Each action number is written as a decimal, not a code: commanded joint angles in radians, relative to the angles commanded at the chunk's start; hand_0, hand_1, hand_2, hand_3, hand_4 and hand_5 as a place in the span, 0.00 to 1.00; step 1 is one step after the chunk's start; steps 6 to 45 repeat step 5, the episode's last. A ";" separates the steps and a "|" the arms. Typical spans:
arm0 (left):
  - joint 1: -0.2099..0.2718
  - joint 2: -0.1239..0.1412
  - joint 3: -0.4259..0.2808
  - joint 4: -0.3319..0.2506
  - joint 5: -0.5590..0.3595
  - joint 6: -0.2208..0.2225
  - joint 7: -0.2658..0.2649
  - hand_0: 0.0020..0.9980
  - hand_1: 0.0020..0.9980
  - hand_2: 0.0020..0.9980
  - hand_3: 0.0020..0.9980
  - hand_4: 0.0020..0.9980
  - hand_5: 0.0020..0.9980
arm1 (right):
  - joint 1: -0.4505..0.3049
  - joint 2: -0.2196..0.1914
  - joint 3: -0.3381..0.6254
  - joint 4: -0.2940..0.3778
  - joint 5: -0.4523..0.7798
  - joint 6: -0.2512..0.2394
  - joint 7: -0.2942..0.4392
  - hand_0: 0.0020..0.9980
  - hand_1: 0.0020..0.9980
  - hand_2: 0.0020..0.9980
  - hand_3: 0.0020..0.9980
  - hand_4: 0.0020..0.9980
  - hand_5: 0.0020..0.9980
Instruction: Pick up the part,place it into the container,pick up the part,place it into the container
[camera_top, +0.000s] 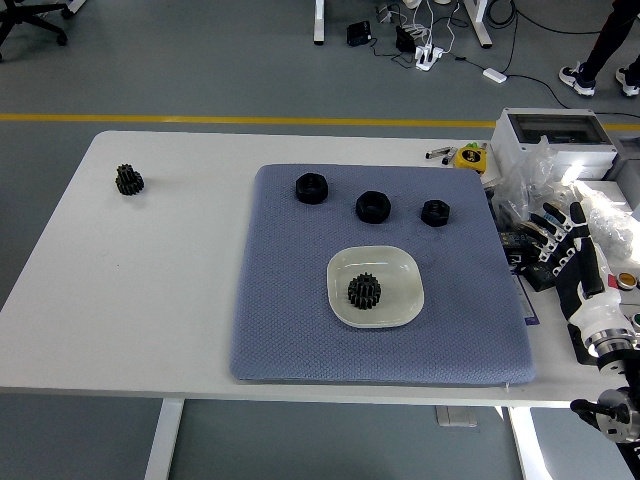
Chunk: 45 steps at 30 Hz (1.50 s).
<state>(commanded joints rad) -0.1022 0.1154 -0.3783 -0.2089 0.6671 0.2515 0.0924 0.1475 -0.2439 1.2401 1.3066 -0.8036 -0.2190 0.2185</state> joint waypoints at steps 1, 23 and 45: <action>0.000 0.000 0.000 0.000 0.001 0.000 0.000 0.65 0.65 0.62 0.56 0.60 0.50 | 0.001 0.000 0.001 0.000 0.001 0.000 0.001 0.75 0.75 0.80 0.85 1.00 1.00; 0.000 0.000 0.000 0.000 0.000 0.000 0.000 0.65 0.65 0.62 0.56 0.60 0.50 | 0.002 0.000 0.002 0.001 0.004 -0.001 0.003 0.75 0.75 0.80 0.85 1.00 1.00; 0.000 0.000 0.000 0.000 0.000 0.000 0.000 0.65 0.65 0.62 0.56 0.60 0.50 | 0.002 0.000 0.002 0.001 0.004 -0.001 0.003 0.75 0.75 0.80 0.85 1.00 1.00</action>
